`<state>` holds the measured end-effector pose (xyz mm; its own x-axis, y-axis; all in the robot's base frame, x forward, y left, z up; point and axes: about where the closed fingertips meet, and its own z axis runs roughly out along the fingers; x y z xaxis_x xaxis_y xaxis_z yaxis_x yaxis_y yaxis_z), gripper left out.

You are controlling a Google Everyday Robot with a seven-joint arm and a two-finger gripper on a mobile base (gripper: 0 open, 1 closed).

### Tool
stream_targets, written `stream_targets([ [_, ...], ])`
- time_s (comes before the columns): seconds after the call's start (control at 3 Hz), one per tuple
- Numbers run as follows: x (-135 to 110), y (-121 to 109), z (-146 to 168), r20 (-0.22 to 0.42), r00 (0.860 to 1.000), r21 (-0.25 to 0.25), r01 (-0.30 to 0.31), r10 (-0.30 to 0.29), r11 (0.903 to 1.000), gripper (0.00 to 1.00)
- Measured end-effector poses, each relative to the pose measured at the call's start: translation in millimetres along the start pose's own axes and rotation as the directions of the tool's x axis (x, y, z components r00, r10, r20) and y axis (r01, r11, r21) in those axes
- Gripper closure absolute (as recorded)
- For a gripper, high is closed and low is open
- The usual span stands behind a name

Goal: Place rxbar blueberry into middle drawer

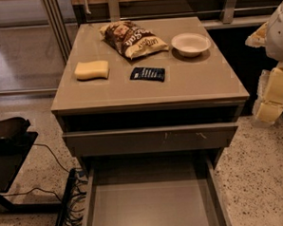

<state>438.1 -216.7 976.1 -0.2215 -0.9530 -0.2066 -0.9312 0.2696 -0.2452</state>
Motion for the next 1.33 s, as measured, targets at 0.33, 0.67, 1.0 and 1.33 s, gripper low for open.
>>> stream_targets([
  [0.33,0,0,0,0.0,1.0,0.0,0.0,0.0,1.0,0.0],
  [0.67,-8,-6,0,0.023,1.0,0.016,0.009,-0.01,0.9998,0.0],
  [1.0,-39,-27,9,0.118,0.992,0.043,0.042,-0.047,0.9982,0.0],
  [1.33,-68,-64,24,0.259,0.964,0.051,0.04,-0.052,0.9979,0.0],
])
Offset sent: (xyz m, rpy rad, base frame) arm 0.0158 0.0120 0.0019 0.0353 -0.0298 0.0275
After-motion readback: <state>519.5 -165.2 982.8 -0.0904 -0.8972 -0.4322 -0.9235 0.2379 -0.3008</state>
